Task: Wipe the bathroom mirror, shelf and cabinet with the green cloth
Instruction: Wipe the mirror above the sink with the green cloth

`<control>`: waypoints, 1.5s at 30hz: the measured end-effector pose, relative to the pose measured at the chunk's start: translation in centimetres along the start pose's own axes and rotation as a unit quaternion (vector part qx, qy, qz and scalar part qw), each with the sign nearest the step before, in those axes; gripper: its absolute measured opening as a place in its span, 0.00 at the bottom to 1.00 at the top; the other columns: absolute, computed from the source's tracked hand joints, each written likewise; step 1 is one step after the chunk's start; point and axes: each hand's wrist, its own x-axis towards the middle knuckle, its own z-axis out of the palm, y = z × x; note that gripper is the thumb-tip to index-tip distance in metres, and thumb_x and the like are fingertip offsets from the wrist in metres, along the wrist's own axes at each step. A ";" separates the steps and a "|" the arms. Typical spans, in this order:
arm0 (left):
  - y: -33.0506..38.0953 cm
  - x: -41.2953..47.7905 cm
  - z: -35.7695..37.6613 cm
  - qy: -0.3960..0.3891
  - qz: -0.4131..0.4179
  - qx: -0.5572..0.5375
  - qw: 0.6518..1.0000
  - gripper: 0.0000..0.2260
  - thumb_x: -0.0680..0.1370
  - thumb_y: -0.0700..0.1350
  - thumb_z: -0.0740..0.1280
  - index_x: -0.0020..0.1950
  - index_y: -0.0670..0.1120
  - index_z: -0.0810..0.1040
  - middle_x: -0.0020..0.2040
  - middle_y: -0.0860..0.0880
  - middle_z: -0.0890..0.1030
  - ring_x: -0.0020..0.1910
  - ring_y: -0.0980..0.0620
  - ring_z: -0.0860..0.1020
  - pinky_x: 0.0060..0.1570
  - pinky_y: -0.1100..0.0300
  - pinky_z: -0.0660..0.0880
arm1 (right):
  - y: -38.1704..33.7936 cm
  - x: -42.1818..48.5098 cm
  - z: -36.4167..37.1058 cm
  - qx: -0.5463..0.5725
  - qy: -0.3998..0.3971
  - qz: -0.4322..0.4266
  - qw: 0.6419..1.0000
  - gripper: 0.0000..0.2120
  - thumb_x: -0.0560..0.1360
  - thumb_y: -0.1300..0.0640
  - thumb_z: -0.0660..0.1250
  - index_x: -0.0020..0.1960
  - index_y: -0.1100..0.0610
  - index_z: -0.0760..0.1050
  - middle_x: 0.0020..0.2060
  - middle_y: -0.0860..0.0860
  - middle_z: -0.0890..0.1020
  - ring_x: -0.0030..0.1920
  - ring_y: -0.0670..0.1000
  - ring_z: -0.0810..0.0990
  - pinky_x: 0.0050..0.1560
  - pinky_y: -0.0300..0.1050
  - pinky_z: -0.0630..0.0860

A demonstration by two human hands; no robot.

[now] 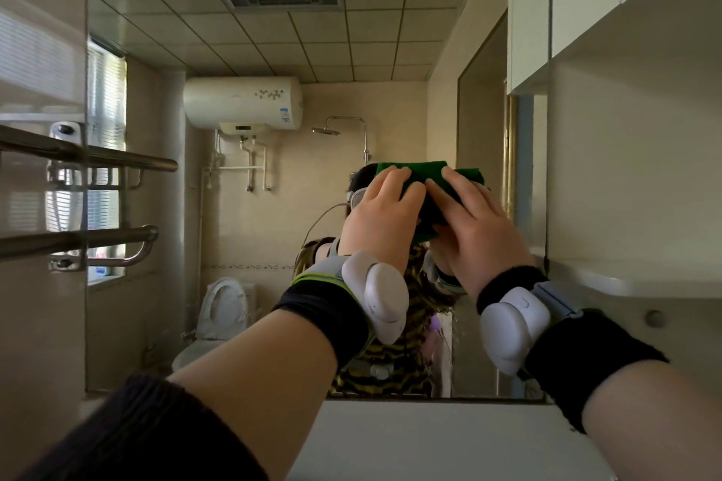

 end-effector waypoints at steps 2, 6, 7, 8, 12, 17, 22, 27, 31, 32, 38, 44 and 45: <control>0.2 -0.2 0.2 -0.008 0.004 0.007 1.000 0.15 0.78 0.40 0.63 0.64 0.43 0.72 0.69 0.47 0.68 0.71 0.48 0.62 0.55 0.56 0.73 | 0.1 -0.5 -0.2 -0.006 -0.006 0.007 1.000 0.28 0.73 0.61 0.67 0.72 0.54 0.63 0.72 0.53 0.63 0.70 0.57 0.61 0.63 0.52 0.69; 0.7 -0.2 0.3 -0.016 0.002 0.011 1.000 0.15 0.78 0.41 0.62 0.66 0.44 0.71 0.70 0.47 0.66 0.72 0.48 0.60 0.57 0.55 0.72 | 0.5 -0.5 -0.6 -0.019 -0.028 0.004 0.999 0.29 0.73 0.62 0.66 0.72 0.54 0.62 0.72 0.53 0.61 0.71 0.57 0.59 0.63 0.53 0.68; 0.8 0.0 0.2 -0.018 0.002 0.011 1.000 0.15 0.78 0.41 0.62 0.66 0.44 0.70 0.70 0.47 0.66 0.72 0.49 0.60 0.57 0.55 0.73 | 0.6 -0.4 -0.7 -0.019 -0.027 0.004 0.999 0.30 0.73 0.63 0.67 0.72 0.54 0.62 0.72 0.53 0.61 0.71 0.57 0.59 0.63 0.53 0.68; 0.9 0.3 0.2 -0.020 0.004 0.013 1.000 0.15 0.78 0.41 0.62 0.66 0.44 0.70 0.70 0.47 0.66 0.72 0.49 0.60 0.56 0.55 0.73 | 0.8 -0.1 -0.8 -0.017 -0.023 0.006 1.000 0.30 0.73 0.64 0.67 0.72 0.55 0.63 0.72 0.54 0.61 0.70 0.57 0.60 0.63 0.54 0.69; 2.1 2.4 0.0 -0.026 0.012 0.005 1.000 0.15 0.77 0.41 0.62 0.64 0.44 0.70 0.67 0.47 0.66 0.69 0.49 0.62 0.51 0.56 0.73 | 2.0 0.8 -1.5 -0.005 0.003 0.025 1.000 0.28 0.72 0.65 0.67 0.71 0.56 0.65 0.71 0.55 0.64 0.69 0.60 0.62 0.60 0.56 0.70; 3.1 3.4 0.4 -0.012 0.006 0.016 1.000 0.15 0.78 0.41 0.61 0.65 0.44 0.70 0.66 0.48 0.67 0.67 0.50 0.64 0.47 0.59 0.71 | 2.7 1.6 -2.0 0.006 0.042 0.031 0.999 0.24 0.73 0.66 0.64 0.68 0.58 0.69 0.69 0.57 0.67 0.66 0.63 0.66 0.61 0.55 0.69; 3.3 2.9 0.6 -0.014 0.011 0.014 1.000 0.15 0.78 0.41 0.61 0.65 0.44 0.70 0.68 0.48 0.67 0.67 0.49 0.64 0.49 0.58 0.71 | 2.2 0.7 -1.4 0.017 0.058 0.056 0.997 0.22 0.74 0.64 0.64 0.68 0.59 0.69 0.69 0.58 0.68 0.66 0.63 0.66 0.61 0.54 0.69; 3.8 1.9 1.3 -0.022 0.028 0.008 0.999 0.14 0.79 0.41 0.59 0.65 0.44 0.70 0.68 0.48 0.66 0.69 0.50 0.62 0.51 0.57 0.73 | 2.5 -1.0 -1.5 0.011 0.049 0.063 0.997 0.23 0.72 0.65 0.67 0.66 0.60 0.71 0.66 0.61 0.70 0.65 0.66 0.68 0.59 0.58 0.71; 4.4 1.6 1.6 -0.018 0.032 -0.006 0.999 0.14 0.79 0.41 0.60 0.65 0.44 0.71 0.68 0.47 0.67 0.70 0.50 0.62 0.52 0.56 0.73 | 2.7 -1.5 -2.0 -0.022 0.010 0.083 0.996 0.25 0.73 0.63 0.66 0.69 0.58 0.67 0.69 0.57 0.66 0.68 0.61 0.64 0.59 0.55 0.71; 4.3 1.6 1.7 -0.019 0.033 -0.005 0.999 0.14 0.79 0.41 0.60 0.65 0.44 0.71 0.69 0.47 0.67 0.70 0.50 0.61 0.53 0.57 0.73 | 2.7 -1.5 -2.1 -0.024 0.004 0.082 0.996 0.25 0.73 0.63 0.66 0.69 0.58 0.67 0.69 0.57 0.66 0.68 0.61 0.63 0.59 0.54 0.71; 4.9 2.3 2.0 -0.031 0.030 0.002 0.999 0.16 0.78 0.42 0.61 0.66 0.45 0.69 0.69 0.48 0.66 0.70 0.50 0.60 0.54 0.55 0.74 | 3.0 -0.6 -2.8 -0.016 -0.003 0.098 0.995 0.26 0.72 0.65 0.66 0.69 0.58 0.67 0.70 0.54 0.65 0.68 0.58 0.62 0.60 0.51 0.70; 5.8 3.9 2.7 -0.024 0.041 -0.006 0.999 0.16 0.75 0.42 0.64 0.63 0.46 0.70 0.66 0.48 0.68 0.66 0.48 0.65 0.51 0.54 0.73 | 3.9 0.4 -3.6 -0.011 0.005 0.145 0.989 0.25 0.72 0.64 0.64 0.68 0.58 0.66 0.71 0.53 0.62 0.69 0.58 0.60 0.60 0.50 0.68; 5.9 4.0 2.8 -0.022 0.046 -0.010 0.999 0.16 0.75 0.42 0.65 0.63 0.45 0.71 0.65 0.48 0.69 0.65 0.47 0.66 0.50 0.54 0.74 | 3.9 0.6 -3.6 -0.009 0.005 0.154 0.988 0.24 0.72 0.64 0.64 0.68 0.58 0.66 0.71 0.53 0.62 0.69 0.58 0.60 0.60 0.50 0.67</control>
